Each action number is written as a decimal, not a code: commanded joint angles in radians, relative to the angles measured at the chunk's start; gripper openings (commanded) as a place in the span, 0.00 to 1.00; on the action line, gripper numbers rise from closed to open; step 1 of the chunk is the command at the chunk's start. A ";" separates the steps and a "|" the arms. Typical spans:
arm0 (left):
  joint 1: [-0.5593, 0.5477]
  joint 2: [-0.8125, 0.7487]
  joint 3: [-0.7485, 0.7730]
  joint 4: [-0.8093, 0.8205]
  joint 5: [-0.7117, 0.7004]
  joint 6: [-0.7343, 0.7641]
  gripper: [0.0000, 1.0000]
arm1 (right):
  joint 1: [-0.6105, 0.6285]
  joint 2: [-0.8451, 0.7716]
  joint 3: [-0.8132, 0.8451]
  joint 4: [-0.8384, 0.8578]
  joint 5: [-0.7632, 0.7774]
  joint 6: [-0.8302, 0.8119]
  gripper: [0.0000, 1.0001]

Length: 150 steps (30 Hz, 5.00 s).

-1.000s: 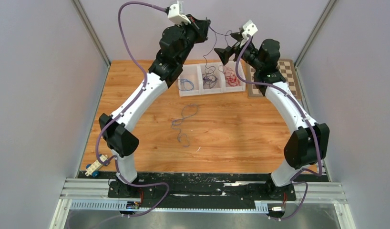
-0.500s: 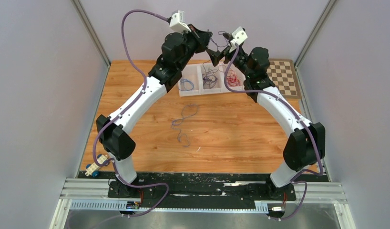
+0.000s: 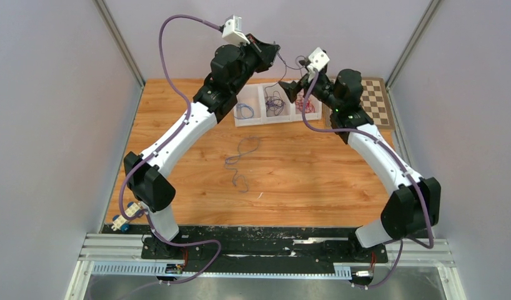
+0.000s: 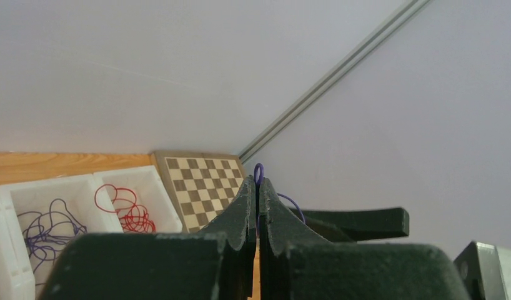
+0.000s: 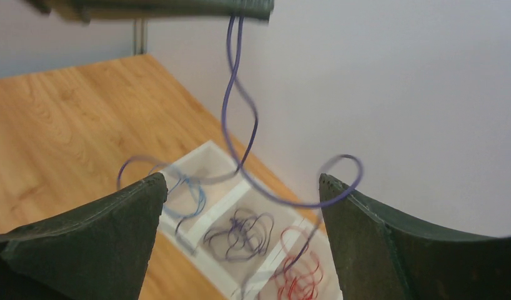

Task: Untangle the cables

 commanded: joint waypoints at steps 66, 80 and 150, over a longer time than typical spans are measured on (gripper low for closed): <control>0.181 -0.089 0.215 0.366 0.417 -0.037 0.00 | -0.176 0.099 -0.322 -0.488 -0.352 0.146 0.27; 0.177 0.016 0.027 0.484 0.470 0.017 0.00 | -0.280 -0.150 -0.313 -0.630 -0.288 0.074 1.00; 0.005 0.474 0.040 0.212 -0.405 0.404 0.00 | -0.538 -0.095 -0.172 -0.842 -0.269 0.049 1.00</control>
